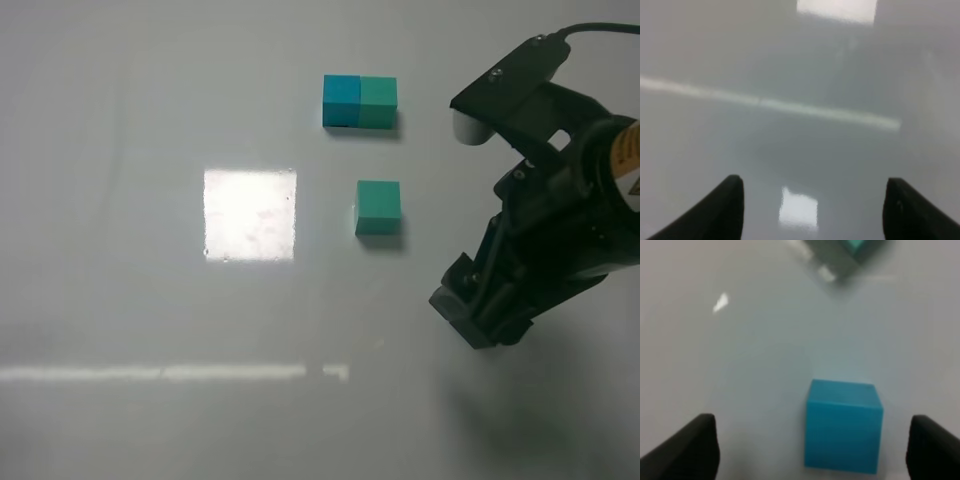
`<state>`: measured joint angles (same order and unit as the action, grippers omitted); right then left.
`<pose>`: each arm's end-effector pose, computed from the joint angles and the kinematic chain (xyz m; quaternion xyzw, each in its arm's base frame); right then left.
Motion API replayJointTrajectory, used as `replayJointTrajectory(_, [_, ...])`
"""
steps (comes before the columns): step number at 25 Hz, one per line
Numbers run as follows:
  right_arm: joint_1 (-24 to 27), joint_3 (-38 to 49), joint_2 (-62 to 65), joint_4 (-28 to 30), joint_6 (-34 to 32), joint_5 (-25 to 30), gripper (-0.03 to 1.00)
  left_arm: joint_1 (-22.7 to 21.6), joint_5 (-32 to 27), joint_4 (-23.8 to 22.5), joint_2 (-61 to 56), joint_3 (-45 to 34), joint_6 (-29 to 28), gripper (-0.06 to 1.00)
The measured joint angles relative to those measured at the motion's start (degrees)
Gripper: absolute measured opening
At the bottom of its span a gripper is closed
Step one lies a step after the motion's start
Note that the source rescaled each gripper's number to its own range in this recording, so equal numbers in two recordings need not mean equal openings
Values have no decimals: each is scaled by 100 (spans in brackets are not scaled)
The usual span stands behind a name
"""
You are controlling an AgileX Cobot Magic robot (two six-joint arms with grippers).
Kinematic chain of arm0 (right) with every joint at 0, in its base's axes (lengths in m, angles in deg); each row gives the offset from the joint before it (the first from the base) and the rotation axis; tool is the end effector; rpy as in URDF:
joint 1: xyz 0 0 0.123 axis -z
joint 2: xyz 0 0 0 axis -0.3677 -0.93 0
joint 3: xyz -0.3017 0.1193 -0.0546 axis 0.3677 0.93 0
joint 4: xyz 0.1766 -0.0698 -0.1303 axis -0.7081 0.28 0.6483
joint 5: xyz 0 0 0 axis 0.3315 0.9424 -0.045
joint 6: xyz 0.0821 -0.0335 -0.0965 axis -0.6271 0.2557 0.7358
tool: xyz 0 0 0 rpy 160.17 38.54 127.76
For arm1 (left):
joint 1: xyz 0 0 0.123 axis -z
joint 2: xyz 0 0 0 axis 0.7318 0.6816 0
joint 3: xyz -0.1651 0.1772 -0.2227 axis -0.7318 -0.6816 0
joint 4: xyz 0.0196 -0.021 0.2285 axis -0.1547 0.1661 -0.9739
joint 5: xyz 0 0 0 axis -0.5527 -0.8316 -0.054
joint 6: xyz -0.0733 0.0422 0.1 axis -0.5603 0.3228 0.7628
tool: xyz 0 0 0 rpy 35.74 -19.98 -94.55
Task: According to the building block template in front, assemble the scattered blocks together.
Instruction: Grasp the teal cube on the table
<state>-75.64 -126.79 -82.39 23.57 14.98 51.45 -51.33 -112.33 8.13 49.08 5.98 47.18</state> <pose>0.1613 0.1363 0.3825 -0.3850 0.8440 -0.0282 0.3723 -0.0328 0.0086 0.2511 -0.0781 0.8416 0.0407 0.5329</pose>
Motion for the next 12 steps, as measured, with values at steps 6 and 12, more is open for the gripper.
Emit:
replayJointTrajectory(6, [-6, 212, -24, 363, -188, -6, 100, 0, 0, 0, 0, 0, 0, 57])
replayJointTrajectory(12, [-6, 418, -30, 491, -228, -270, 100, 0, 0, 0, 0, 0, 0, 57])
